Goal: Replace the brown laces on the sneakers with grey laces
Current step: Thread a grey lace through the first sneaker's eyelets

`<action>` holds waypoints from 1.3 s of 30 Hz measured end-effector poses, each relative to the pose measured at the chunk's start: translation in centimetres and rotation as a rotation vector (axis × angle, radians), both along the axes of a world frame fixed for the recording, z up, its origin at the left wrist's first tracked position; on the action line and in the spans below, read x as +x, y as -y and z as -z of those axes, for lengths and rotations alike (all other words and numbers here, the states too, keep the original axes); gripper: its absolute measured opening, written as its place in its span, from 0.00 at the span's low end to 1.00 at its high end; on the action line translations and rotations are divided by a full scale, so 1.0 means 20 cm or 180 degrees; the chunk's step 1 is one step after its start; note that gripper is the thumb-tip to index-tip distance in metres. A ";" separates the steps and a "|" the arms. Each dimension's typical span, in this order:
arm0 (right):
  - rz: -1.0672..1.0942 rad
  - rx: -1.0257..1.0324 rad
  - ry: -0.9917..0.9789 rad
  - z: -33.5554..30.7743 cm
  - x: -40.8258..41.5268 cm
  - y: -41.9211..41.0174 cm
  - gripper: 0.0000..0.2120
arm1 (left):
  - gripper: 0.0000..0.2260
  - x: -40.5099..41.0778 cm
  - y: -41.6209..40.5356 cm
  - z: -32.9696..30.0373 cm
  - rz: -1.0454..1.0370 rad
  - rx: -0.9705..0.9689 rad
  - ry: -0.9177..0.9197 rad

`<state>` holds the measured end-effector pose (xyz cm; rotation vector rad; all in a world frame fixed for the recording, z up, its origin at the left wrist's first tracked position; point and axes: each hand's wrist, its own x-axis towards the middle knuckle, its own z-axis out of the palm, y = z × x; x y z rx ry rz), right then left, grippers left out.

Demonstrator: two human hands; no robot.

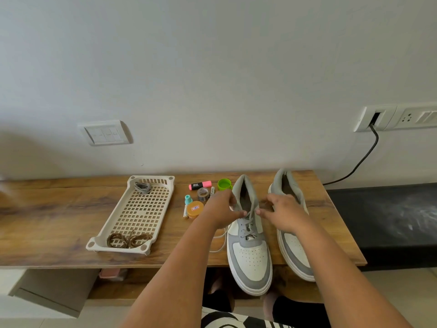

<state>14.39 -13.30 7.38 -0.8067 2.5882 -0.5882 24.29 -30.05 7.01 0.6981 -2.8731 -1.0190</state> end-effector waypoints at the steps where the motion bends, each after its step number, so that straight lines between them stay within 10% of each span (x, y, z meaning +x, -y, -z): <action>1: -0.0017 -0.0177 0.0129 0.03 0.00 0.02 0.17 | 0.16 0.01 0.01 0.01 0.0014 0.0081 0.0135; 9: 0.0127 -0.0741 -0.0074 0.12 0.02 0.05 0.02 | 0.05 0.00 0.03 -0.01 0.0167 -0.0085 0.0362; 39: 0.0081 0.0000 0.0104 -0.09 -0.02 -0.06 0.13 | 0.13 0.10 0.10 -0.14 0.0237 0.0107 0.0594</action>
